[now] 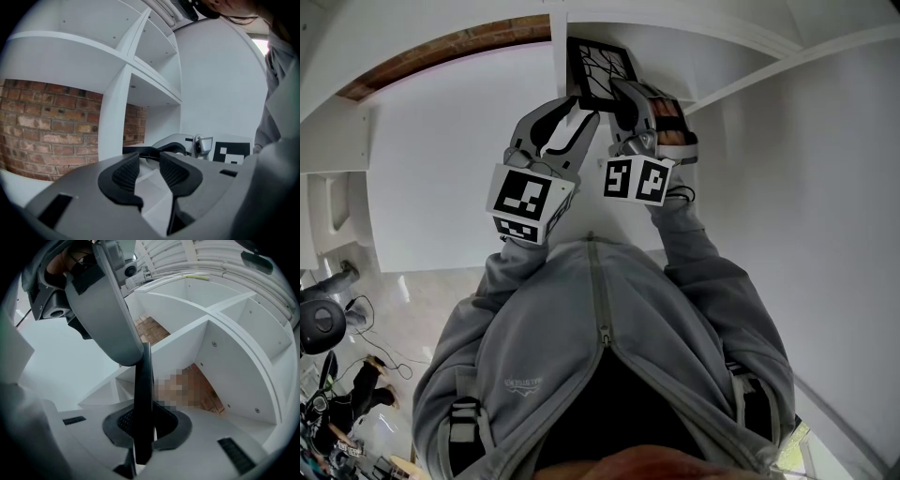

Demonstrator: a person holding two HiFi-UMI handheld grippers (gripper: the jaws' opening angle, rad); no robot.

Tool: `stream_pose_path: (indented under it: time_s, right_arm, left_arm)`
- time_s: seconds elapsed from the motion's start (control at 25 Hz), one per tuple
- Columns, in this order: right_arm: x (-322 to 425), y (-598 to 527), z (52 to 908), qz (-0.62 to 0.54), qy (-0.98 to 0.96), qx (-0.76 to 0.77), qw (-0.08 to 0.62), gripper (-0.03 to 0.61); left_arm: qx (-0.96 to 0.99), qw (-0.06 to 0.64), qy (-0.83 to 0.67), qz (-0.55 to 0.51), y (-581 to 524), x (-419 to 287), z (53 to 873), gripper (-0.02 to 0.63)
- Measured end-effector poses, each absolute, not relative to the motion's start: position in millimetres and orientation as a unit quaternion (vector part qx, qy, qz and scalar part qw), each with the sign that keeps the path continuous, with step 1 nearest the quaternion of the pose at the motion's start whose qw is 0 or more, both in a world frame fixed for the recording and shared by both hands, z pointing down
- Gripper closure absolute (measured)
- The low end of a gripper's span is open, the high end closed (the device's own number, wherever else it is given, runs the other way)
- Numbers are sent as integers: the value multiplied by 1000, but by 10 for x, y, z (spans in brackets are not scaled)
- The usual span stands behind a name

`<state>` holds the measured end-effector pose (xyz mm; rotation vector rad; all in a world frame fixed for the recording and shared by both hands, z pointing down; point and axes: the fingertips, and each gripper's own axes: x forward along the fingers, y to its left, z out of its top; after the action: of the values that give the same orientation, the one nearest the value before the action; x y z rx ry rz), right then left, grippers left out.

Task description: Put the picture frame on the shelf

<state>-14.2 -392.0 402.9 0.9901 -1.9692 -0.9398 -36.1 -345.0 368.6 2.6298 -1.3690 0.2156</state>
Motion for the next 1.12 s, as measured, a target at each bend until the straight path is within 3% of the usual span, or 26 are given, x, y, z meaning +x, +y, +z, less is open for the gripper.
stream_pose_path:
  time_s: [0.12, 0.2, 0.32, 0.48, 0.88, 1.04, 1.12]
  right_arm:
    - [-148, -3908, 4059, -344, -780, 378, 362, 531]
    - [-132, -3900, 4101, -310, -801, 372, 351, 415]
    - [-28, -3864, 4120, -231, -838, 380, 317, 357]
    - [165, -3727, 4124, -121, -876, 390, 256, 336]
    - [349, -3492, 4111, 94, -937, 325, 82, 341]
    - [392, -3513, 4007, 96, -940, 325, 43, 462]
    - [371, -3543, 3987, 94, -941, 323, 37, 476]
  left_arm:
    - [880, 84, -462, 68, -3450, -373, 3678, 478]
    - [879, 83, -465, 65, -3452, -389, 3671, 482]
    - [876, 83, -470, 62, -3455, -414, 3662, 486]
    - [876, 83, -472, 61, -3457, -426, 3659, 488]
    - [874, 83, -475, 63, -3452, -417, 3724, 495]
    - [872, 82, -479, 64, -3465, -420, 3730, 511]
    - [871, 82, -480, 66, -3492, -426, 3725, 512]
